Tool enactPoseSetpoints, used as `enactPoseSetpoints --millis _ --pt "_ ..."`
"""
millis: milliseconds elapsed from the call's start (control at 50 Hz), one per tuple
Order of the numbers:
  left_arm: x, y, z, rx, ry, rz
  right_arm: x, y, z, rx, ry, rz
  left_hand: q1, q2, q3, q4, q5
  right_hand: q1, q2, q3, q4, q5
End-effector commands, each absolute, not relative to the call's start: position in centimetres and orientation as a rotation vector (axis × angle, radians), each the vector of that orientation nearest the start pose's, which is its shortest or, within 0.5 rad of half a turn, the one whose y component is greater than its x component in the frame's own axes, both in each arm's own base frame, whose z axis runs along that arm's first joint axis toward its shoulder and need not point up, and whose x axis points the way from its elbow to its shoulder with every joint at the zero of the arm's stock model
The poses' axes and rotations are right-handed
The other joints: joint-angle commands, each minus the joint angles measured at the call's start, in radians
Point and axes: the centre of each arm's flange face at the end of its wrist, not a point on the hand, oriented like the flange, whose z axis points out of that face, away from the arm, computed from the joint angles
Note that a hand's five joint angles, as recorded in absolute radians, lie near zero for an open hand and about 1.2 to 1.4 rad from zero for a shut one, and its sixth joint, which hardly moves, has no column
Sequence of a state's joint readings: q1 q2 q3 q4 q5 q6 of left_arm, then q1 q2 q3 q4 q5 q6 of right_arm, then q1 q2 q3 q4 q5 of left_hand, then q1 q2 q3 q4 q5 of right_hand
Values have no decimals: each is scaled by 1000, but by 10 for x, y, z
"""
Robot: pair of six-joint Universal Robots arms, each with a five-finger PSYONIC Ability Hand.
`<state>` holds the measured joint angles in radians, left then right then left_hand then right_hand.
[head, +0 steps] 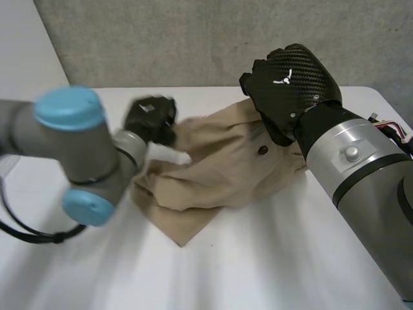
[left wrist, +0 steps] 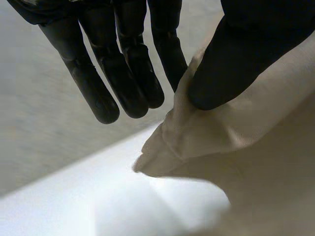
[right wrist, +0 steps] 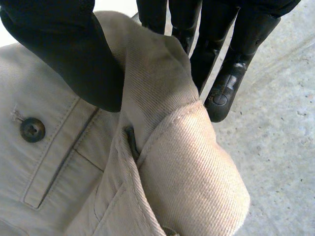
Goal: Fold the shorts.
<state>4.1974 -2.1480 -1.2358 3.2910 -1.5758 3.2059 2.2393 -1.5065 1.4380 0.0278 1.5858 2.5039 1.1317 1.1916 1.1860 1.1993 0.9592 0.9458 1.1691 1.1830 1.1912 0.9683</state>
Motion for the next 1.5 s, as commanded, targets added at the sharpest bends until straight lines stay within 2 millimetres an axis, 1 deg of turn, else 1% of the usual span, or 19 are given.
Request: enactPoseSetpoints --millis 20,160,300,400,520,540,580,640,700,760,840,920,1080,1140,1160,1260,1400,1420,1500 --pt "-274 -293 283 538 2309 -2413 300 -176 327 -1312 1753 -2255 265 205 210 197 262 450 227 213 205 253" --pt "-243 -230 305 562 2326 -2370 289 -164 311 -1494 1899 -2078 265 205 210 197 262 450 227 213 205 253" --pt "-230 -191 270 720 2402 -2192 272 -163 276 -1819 2093 -1743 265 205 210 197 262 450 227 213 205 253" --pt "-240 -214 222 835 2455 -2003 285 -191 262 -1815 2098 -1770 265 205 210 197 262 450 227 213 205 253" --pt "-258 -256 221 830 2347 -2091 304 -218 263 -1761 2039 -1910 265 205 210 197 262 450 227 213 205 253" --pt "-274 -285 255 765 2159 -2282 313 -229 271 -1720 1990 -2007 265 205 210 197 262 450 227 213 205 253" --pt "-277 -294 271 728 2084 -2350 323 -244 288 -1647 1913 -2157 265 205 210 197 262 450 227 213 205 253" --pt "-284 -323 333 541 1774 -2602 336 -265 331 -1460 1745 -2458 265 205 210 197 262 450 227 213 205 253" --pt "-282 -331 415 302 1311 -2908 342 -277 418 -1048 1366 -2915 265 205 210 197 262 450 227 213 205 253" --pt "-279 -321 456 190 1055 -3034 340 -275 450 -893 1197 -3047 265 205 210 197 262 450 227 213 205 253" --pt "-275 -313 456 203 1059 -3009 337 -270 470 -824 1123 -3094 265 205 210 197 262 450 227 213 205 253" --pt "-270 -299 423 278 1204 -2933 337 -276 436 -987 1321 -2969 265 205 210 197 262 450 227 213 205 253" --pt "-253 -262 341 435 1528 -2742 321 -258 321 -1423 1830 -2456 265 205 210 197 262 450 227 213 205 253" --pt "-245 -237 290 544 1720 -2611 311 -245 286 -1485 1975 -2283 265 205 210 197 262 450 227 213 205 253" --pt "-244 -232 280 574 1756 -2585 303 -231 254 -1506 2095 -2118 265 205 210 197 262 450 227 213 205 253" --pt "-244 -199 220 770 1983 -2421 294 -215 218 -1498 2196 -1933 265 205 210 197 262 450 227 213 205 253" --pt "-241 -195 208 788 2041 -2362 291 -209 191 -1243 2199 -1857 265 205 210 197 262 428 205 191 183 231" --pt "-241 -195 208 786 2041 -2362 287 -207 184 -1131 2204 -1798 265 205 210 197 262 -150 -374 -388 -396 -347" --pt "-237 -197 212 769 2039 -2355 268 -220 183 -957 2267 -1764 265 205 210 197 262 -365 -588 -602 -610 -562"
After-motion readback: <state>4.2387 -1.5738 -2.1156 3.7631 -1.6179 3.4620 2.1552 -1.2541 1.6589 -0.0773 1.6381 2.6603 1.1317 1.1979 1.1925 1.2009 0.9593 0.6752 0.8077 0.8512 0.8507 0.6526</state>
